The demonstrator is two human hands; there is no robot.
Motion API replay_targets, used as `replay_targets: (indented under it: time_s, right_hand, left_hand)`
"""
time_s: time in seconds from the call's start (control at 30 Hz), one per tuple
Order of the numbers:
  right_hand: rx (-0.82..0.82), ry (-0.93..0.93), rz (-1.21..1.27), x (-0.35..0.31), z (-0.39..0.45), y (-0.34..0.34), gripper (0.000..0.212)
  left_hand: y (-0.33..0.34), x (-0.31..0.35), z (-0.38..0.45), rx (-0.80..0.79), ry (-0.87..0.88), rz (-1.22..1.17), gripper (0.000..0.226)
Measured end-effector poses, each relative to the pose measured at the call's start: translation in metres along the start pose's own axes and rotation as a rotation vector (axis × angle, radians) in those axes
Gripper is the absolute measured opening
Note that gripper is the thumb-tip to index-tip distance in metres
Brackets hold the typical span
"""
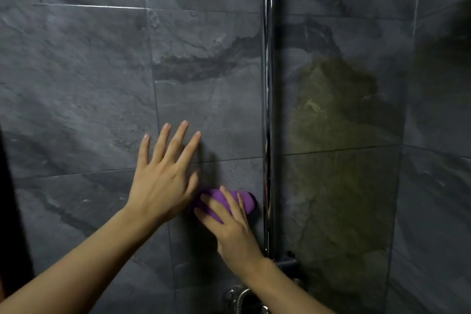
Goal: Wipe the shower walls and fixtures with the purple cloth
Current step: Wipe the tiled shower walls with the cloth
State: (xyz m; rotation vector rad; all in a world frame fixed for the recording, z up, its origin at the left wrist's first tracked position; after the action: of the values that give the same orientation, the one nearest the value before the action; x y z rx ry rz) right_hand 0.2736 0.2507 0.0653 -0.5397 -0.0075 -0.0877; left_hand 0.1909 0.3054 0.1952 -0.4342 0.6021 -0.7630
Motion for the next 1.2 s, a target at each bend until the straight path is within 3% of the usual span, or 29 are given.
replay_targets:
  time_s: [0.17,0.3,0.5,0.67,0.93,1.2]
  right_hand:
    - [0.099,-0.038,0.11,-0.01,-0.011,-0.049,0.059]
    - [0.098,-0.16,-0.051,-0.025,-0.024,-0.089,0.076]
    - [0.144,0.02,-0.13,0.031,-0.036,-0.142,0.081]
    - [0.052,0.147,-0.172,0.088,-0.034,-0.167,0.105]
    - [0.138,0.177,-0.12,0.164,0.016,-0.212,0.079]
    - [0.253,0.06,-0.153,0.231,0.15,-0.271,0.057]
  left_hand:
    - [-0.013,0.012,0.027,0.028,-0.028,-0.054,0.072]
    - [-0.03,0.021,0.054,0.07,-0.032,-0.125,0.071]
    - [-0.053,0.067,0.083,0.153,0.054,-0.228,0.07]
    - [-0.057,0.101,0.086,0.195,0.112,-0.22,0.071]
    - [-0.055,0.12,0.118,0.201,0.099,-0.132,0.073]
    - [-0.067,0.122,0.177,0.221,0.02,0.088,0.076]
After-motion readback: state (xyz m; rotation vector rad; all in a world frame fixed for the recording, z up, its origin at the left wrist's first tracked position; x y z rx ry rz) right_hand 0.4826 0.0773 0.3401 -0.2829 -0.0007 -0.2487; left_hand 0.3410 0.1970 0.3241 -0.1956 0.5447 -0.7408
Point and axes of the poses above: each hand's wrist, its own z-axis towards the middle knuckle, its own y-axis out of the palm, x = y × z, the point moved 10 cm from there along z, towards the middle knuckle, and after that the axes turned 3 degrees about y, right-handed, at the moved point
